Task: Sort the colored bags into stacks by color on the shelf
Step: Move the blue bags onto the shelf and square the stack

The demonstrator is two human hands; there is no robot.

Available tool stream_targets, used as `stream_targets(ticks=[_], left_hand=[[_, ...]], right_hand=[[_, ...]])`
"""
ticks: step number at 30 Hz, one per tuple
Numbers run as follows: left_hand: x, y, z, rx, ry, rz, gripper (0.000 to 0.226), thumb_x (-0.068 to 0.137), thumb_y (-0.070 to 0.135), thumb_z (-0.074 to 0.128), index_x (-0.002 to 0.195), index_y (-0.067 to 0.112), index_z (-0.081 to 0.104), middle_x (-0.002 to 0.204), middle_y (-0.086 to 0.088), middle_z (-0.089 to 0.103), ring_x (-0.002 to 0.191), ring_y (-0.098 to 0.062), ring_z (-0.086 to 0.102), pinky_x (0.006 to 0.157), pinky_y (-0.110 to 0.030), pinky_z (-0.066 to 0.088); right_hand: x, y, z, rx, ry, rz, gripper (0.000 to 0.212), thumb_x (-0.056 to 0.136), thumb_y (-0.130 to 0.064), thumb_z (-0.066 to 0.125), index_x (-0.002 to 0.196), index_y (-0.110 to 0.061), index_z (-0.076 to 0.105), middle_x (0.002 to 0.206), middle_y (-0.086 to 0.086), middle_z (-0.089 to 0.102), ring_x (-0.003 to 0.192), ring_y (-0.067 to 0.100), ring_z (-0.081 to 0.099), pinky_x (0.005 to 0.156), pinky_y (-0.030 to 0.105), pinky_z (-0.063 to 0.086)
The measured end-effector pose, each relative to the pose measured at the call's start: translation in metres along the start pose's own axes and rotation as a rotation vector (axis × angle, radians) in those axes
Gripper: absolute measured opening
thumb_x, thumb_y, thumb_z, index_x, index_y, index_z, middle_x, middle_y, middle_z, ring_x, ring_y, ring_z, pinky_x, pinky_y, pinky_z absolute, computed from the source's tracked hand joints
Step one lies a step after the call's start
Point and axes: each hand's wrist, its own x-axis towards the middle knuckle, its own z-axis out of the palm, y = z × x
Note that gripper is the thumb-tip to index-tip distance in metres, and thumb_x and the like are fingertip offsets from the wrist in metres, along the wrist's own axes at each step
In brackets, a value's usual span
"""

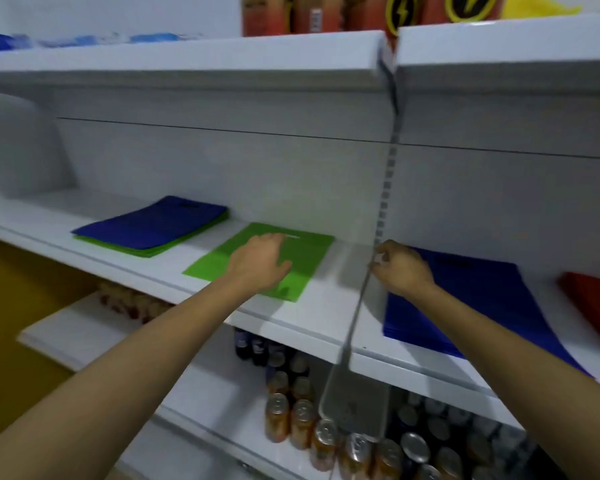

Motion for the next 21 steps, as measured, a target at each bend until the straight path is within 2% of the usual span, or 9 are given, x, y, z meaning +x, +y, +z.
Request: stream_targets(ticks=[8,15,19,21], left_hand=[[-0.064,-0.135,-0.043,0.079,0.069,-0.238,0.060,0.092,0.036,0.055,0.145,0.016,0.034,0.143,-0.005,0.045,0.130,-0.025,0.042,0.096,-0.044,0.045],[-0.089,-0.246,-0.073,0.085,0.130,-0.273,0.060,0.093,0.035,0.054,0.145,0.015,0.035,0.143,-0.004,0.046,0.129,-0.023,0.044,0.094,-0.041,0.047],[-0.096,-0.318,-0.081,0.060,0.142,-0.280,0.054,0.090,0.035,0.054,0.140,0.018,0.043,0.128,-0.002,0.057,0.109,-0.021,0.057,0.077,-0.038,0.052],[-0.097,-0.351,-0.082,0.046,0.144,-0.282,0.053,0.091,0.033,0.054,0.139,0.016,0.044,0.127,-0.003,0.057,0.106,-0.021,0.059,0.075,-0.037,0.053]], right_hand=[[0.002,-0.144,0.077,-0.009,-0.037,-0.267,0.047,0.087,-0.035,0.063,0.129,-0.018,0.054,0.131,0.005,0.059,0.122,0.026,0.053,0.100,0.035,0.041],[0.007,-0.259,0.142,-0.005,-0.064,-0.310,0.043,0.087,-0.035,0.061,0.128,-0.021,0.055,0.129,0.002,0.060,0.122,0.025,0.053,0.099,0.034,0.039],[0.008,-0.325,0.182,0.000,-0.073,-0.327,0.044,0.089,-0.037,0.059,0.130,-0.021,0.053,0.128,0.001,0.060,0.121,0.025,0.053,0.098,0.035,0.039],[0.008,-0.351,0.200,0.008,-0.071,-0.332,0.042,0.090,-0.035,0.059,0.129,-0.020,0.053,0.126,0.001,0.061,0.119,0.025,0.054,0.097,0.037,0.041]])
